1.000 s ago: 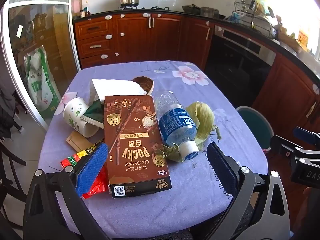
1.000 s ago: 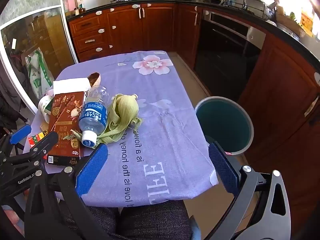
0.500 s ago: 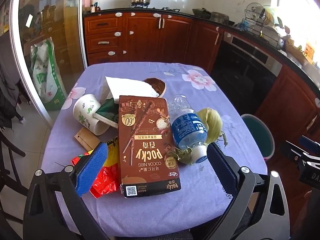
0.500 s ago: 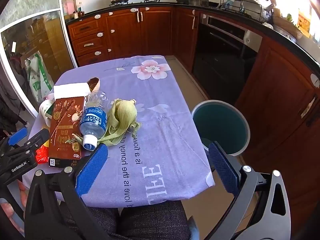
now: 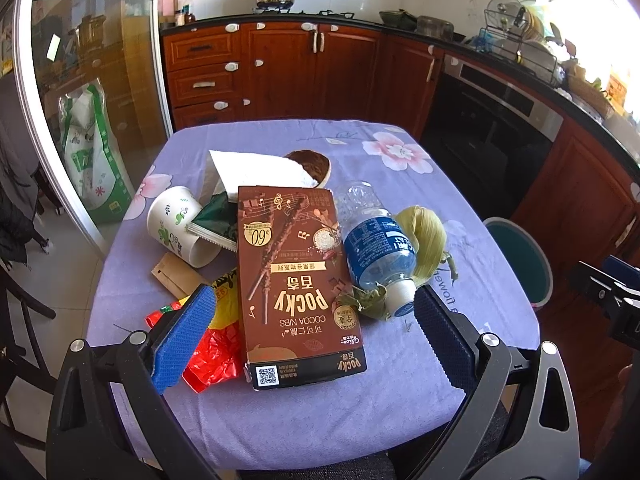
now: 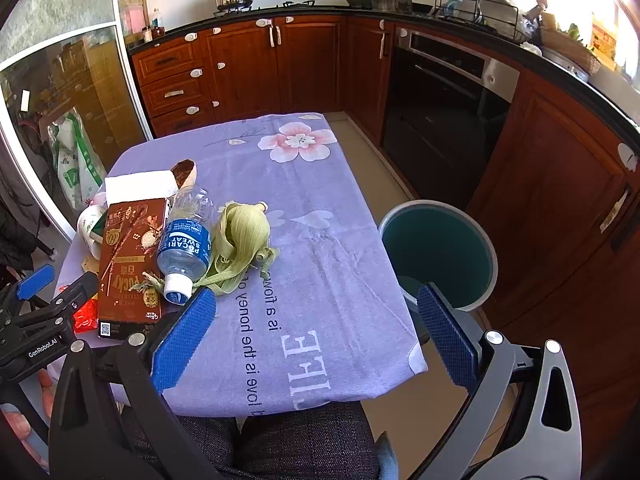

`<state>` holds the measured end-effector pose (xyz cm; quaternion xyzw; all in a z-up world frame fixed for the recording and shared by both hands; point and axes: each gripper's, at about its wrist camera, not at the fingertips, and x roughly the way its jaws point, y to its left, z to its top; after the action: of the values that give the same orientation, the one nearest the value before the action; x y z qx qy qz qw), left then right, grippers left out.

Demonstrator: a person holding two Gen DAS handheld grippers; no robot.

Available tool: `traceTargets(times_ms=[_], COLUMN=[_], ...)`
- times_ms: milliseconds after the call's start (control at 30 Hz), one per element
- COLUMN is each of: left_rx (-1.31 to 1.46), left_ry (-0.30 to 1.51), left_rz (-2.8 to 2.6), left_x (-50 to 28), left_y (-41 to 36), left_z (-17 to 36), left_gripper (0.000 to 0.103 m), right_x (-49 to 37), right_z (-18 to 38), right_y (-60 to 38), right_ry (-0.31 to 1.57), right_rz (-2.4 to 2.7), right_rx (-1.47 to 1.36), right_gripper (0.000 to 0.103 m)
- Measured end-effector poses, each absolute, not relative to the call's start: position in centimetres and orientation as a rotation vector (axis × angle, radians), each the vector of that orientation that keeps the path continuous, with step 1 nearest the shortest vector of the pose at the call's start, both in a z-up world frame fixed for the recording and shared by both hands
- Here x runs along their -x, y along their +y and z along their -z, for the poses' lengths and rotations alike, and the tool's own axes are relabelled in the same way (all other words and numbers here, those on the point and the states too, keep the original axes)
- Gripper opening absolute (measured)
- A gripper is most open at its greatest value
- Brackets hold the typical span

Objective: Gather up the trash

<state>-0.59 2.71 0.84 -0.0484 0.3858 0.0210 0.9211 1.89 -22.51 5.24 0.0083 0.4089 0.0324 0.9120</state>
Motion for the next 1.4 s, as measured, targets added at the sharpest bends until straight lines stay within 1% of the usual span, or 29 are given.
traceTargets(times_ms=[1400], left_rx=[0.081], left_ry=[0.791], left_rz=[-0.022], left_x=[0.79], left_y=[2.00], left_z=[0.05], left_gripper=[0.099], right_x=[-1.98], right_z=[-4.34], right_y=[-22.27], right_ry=[0.859], right_rz=[-0.058], right_rx=[-0.010], right_gripper=[0.097])
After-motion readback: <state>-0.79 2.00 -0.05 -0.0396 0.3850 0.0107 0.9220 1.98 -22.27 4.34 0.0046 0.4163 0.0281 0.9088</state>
